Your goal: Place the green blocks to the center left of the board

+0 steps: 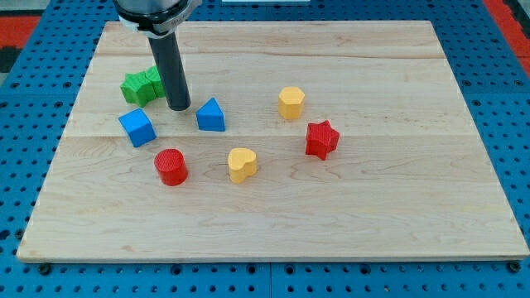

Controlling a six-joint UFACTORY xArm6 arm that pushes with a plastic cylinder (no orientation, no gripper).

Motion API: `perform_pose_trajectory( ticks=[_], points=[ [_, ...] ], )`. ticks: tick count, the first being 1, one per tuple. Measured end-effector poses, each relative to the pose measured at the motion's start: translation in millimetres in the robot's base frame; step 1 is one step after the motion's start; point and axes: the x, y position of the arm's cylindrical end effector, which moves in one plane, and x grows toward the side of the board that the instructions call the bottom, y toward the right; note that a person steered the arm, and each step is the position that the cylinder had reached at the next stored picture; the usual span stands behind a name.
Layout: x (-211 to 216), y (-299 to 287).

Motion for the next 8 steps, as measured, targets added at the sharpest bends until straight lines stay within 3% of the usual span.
perform_pose_trajectory(
  ticks=[1,3,4,5,6,8],
  points=[
    [14,-24],
    [-24,-52],
    [-20,30],
    [-43,56],
    [-63,16],
    [-58,-70]
  ],
)
